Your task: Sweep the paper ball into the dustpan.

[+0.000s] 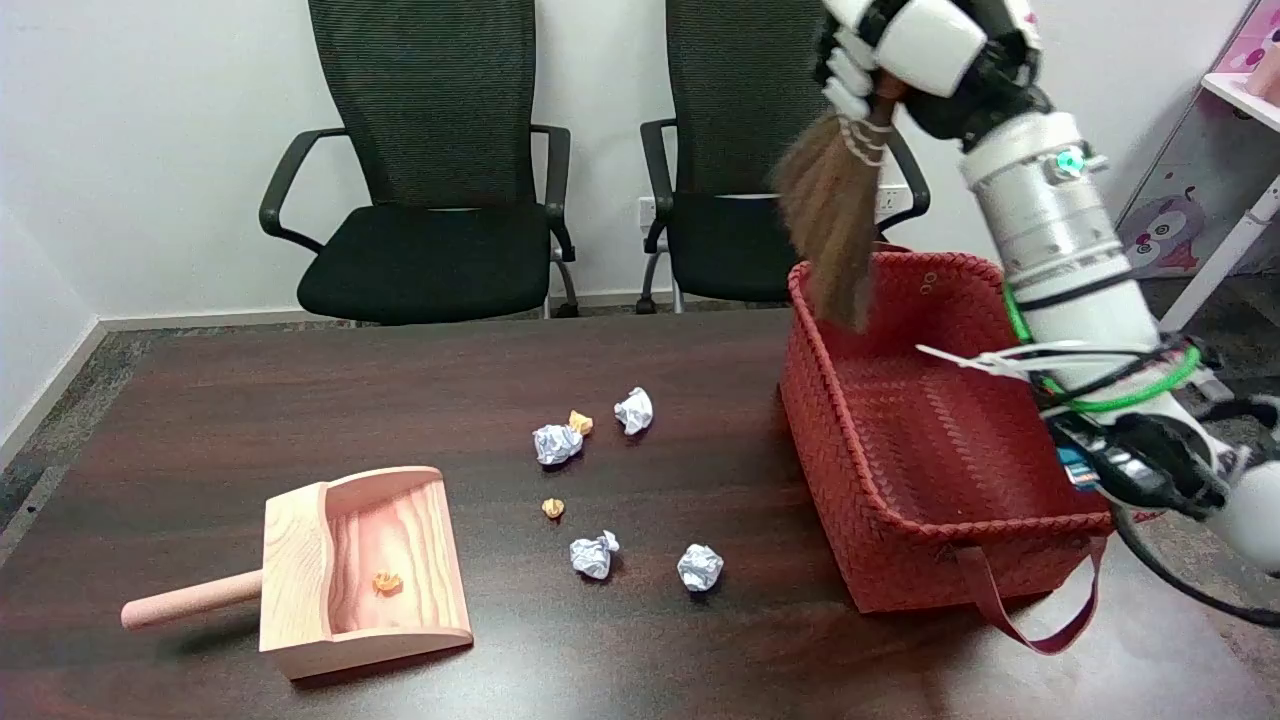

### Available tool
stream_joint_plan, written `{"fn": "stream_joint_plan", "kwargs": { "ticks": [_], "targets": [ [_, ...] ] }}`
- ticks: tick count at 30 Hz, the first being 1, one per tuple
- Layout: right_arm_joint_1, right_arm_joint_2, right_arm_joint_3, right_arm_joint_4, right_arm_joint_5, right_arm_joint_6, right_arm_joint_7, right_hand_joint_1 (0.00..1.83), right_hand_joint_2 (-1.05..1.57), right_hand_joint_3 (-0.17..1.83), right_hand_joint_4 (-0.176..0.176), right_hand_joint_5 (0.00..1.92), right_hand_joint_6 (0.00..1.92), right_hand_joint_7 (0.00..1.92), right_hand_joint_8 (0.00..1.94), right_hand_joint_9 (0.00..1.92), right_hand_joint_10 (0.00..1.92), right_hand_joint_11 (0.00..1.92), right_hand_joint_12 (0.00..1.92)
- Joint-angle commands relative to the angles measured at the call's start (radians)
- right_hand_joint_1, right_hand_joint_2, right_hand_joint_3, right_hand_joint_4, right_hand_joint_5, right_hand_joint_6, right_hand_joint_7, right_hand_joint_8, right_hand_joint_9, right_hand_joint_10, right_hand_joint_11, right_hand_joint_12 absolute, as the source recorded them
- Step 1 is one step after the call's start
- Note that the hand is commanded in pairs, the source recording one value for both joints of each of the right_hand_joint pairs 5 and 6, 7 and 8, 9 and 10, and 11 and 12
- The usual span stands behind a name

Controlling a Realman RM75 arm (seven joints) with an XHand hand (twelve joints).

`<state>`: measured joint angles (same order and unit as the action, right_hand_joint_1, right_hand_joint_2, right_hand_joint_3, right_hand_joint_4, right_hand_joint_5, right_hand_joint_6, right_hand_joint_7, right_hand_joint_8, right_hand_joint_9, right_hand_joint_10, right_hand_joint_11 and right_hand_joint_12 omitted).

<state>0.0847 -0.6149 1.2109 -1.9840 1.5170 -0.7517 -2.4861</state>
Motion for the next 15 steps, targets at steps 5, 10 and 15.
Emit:
{"fn": "stream_joint_plan", "kwargs": {
  "ticks": [5,10,15],
  "targets": [
    [0.599,-0.041,-0.596,0.163,0.167,0.107,-0.029,0.97,1.47,1.21,0.176,1.92,1.92,1.92,1.92,1.92,1.92,1.92,1.92],
    [0.624,-0.094,-0.649,0.238,0.148,0.107,-0.025,0.96,1.47,1.24,0.176,1.92,1.92,1.92,1.92,1.92,1.92,1.92,1.92],
    [0.615,-0.168,-0.656,0.337,0.065,0.104,-0.025,0.96,1.47,1.26,0.176,1.92,1.92,1.92,1.92,1.92,1.92,1.92,1.92]
  ]
}}
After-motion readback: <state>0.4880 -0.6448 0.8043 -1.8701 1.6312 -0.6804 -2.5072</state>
